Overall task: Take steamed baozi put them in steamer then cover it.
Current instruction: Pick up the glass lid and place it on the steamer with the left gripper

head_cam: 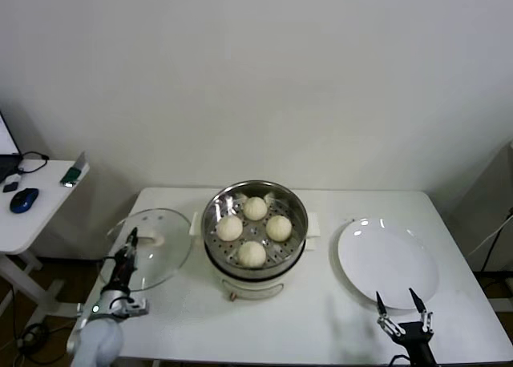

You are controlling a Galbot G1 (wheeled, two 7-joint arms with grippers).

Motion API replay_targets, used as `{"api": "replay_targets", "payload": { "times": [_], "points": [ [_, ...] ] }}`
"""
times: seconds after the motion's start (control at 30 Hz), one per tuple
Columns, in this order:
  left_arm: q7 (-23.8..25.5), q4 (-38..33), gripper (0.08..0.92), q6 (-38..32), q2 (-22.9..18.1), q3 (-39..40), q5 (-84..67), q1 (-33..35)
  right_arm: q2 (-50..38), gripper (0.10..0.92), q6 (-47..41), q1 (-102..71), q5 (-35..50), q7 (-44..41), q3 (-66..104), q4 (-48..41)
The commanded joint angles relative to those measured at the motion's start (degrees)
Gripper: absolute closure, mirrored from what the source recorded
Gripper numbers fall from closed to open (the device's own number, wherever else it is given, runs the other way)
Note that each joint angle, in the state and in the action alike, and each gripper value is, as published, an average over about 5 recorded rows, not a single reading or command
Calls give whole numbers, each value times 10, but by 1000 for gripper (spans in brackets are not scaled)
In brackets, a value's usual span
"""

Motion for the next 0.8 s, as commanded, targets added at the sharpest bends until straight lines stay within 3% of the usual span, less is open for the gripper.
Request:
{"api": "replay_targets", "payload": {
  "times": [0.03,0.53,0.8],
  "points": [
    [127,-159,862,64,85,-13,-95,25,-2,203,10,1,-1,1,0,-4],
    [236,-314,862,195,138,42,-134,1,-7,203,16,7,0,2,-4,-6],
    [295,-357,862,264,80,137,-40,-30,-7,203,19,13,-1,3,-4,-7]
  ]
}}
